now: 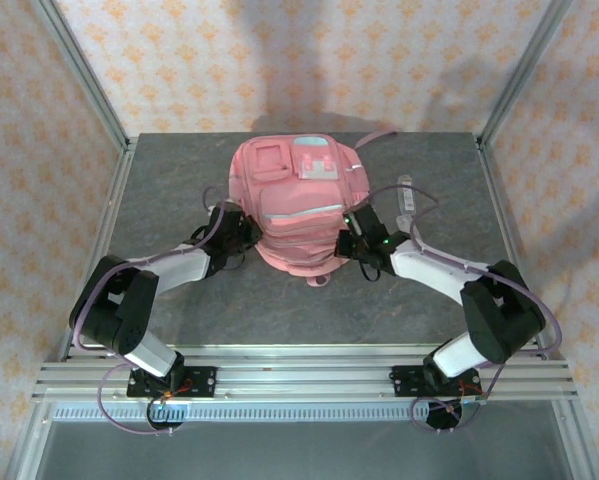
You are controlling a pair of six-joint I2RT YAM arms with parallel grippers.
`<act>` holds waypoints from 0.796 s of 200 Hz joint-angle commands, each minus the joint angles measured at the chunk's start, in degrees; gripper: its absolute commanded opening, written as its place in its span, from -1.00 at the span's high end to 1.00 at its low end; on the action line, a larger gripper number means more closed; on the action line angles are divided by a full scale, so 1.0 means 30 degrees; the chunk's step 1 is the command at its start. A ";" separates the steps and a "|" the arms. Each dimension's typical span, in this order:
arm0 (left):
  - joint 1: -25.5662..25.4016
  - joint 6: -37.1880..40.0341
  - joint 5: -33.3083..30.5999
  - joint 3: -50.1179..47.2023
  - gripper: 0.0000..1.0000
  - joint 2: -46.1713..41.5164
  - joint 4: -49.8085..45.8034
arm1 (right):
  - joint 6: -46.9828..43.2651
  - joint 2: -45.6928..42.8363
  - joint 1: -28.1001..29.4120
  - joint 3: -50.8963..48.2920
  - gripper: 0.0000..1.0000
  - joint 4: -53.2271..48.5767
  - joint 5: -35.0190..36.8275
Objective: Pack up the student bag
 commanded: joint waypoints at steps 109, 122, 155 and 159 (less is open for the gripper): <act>0.1918 0.0067 -0.1554 -0.0476 -0.23 -0.4998 -0.3348 | 0.1728 0.5911 0.5868 0.5792 1.00 0.2626 -0.2801; 0.0856 -0.1040 -0.1452 -0.1982 -0.27 -0.5527 -0.2481 | 0.1584 0.5968 0.5863 0.5794 1.00 0.2580 -0.2742; -0.0966 -0.2618 -0.1664 -0.3097 -0.31 -0.4621 -0.0227 | 0.1591 0.6058 0.5879 0.5574 1.00 0.2736 -0.2944; -0.1038 -0.2650 -0.1700 -0.3022 -0.32 -0.4362 -0.0005 | 0.1572 0.6107 0.5879 0.5595 1.00 0.2765 -0.2974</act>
